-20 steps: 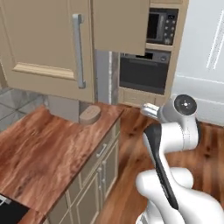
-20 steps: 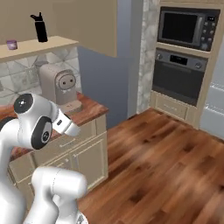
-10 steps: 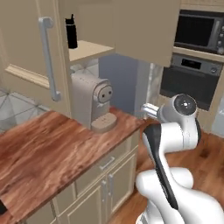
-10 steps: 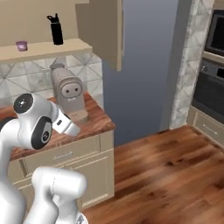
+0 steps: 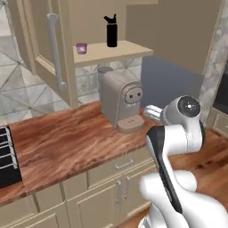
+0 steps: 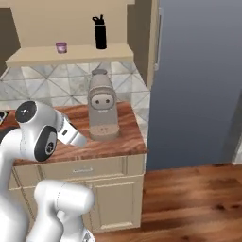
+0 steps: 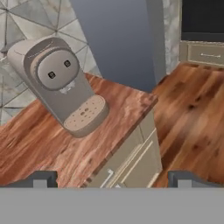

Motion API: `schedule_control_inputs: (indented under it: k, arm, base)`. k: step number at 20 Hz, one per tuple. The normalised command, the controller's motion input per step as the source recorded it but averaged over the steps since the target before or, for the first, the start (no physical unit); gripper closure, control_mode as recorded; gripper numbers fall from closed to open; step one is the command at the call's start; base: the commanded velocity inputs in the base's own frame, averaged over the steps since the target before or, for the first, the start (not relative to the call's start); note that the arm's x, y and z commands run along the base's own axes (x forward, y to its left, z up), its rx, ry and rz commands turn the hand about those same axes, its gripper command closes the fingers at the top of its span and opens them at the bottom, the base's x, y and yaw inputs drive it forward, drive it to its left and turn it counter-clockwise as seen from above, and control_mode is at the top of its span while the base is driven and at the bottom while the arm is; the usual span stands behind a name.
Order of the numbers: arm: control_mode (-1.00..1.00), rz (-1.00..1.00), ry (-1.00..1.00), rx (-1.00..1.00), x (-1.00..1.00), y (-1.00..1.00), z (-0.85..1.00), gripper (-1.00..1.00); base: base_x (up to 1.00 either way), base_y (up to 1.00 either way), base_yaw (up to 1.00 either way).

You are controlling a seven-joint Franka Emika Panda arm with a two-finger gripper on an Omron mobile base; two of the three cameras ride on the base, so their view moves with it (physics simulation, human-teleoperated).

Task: Pick the avocado and bread from the counter and place them on the plate. Then pick the jam from the cabinet and place it next to the plate. Lastly close the cabinet door.

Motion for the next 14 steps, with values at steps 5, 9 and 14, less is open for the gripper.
schedule_control_inputs:
  k: [5, 9, 14]
  arm:
    - [1.00, 0.00, 0.00, 0.00, 0.00, 0.00, 0.00, -1.00]
    - [1.00, 0.00, 0.00, 0.00, 0.00, 0.00, 0.00, -1.00]
    - [1.00, 0.00, 0.00, 0.00, 0.00, 0.00, 0.00, -1.00]
  base:
    - [0.17, -0.33, 0.57]
    - [0.24, -0.39, 0.56]
    - [0.37, -0.47, 0.52]
